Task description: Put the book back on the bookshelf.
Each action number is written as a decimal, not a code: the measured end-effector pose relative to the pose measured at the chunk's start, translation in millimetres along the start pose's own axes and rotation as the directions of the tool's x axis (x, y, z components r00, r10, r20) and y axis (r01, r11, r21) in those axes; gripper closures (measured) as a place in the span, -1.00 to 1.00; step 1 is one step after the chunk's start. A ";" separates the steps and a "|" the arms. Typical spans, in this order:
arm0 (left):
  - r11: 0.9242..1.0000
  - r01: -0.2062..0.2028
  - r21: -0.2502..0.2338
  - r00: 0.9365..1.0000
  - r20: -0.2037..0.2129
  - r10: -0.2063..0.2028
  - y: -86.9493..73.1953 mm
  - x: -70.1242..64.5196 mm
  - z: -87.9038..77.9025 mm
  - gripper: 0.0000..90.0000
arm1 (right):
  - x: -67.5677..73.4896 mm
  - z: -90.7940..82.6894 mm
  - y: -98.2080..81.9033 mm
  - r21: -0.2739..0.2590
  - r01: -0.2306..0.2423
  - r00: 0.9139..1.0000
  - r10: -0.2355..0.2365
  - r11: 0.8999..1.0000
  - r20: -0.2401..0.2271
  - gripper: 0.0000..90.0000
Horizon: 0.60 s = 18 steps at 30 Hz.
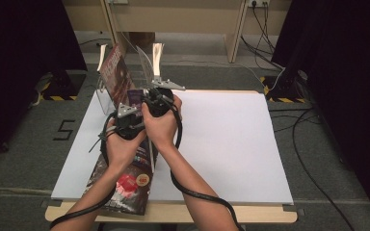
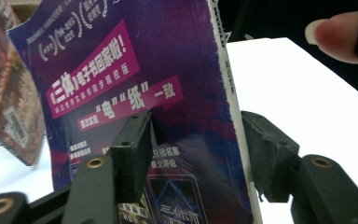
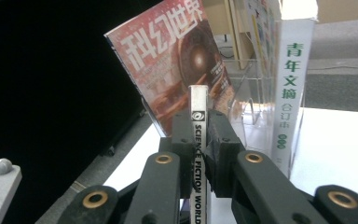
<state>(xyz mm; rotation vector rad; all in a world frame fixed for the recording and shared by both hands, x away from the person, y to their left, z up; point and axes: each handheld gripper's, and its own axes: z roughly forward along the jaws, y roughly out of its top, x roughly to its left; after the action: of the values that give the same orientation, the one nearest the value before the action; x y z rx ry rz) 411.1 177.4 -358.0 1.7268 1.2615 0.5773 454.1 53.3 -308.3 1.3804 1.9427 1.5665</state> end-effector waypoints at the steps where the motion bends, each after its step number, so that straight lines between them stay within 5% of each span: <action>1: 1.000 0.001 0.003 1.000 0.002 -0.001 0.1 1.1 -1.4 0.07 | 1.7 -0.5 0.3 0.005 -0.001 1.000 0.001 1.000 -0.002 0.85; 6: 0.998 0.068 0.014 0.997 0.042 -0.069 -1.5 11.8 -7.9 0.25 | 8.4 0.7 1.0 0.007 0.013 1.000 -0.013 1.000 -0.023 0.83; 18: 0.996 0.083 0.029 0.996 -0.010 -0.083 -10.0 29.3 -23.5 0.64 | 29.4 11.0 -2.5 0.025 0.128 0.988 -0.125 0.992 -0.092 0.71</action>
<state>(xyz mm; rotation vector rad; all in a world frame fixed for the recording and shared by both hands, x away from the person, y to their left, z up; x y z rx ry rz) 398.7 214.2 -358.9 1.6887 1.3476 0.5209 446.0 83.5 -304.9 1.1914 2.0710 1.5708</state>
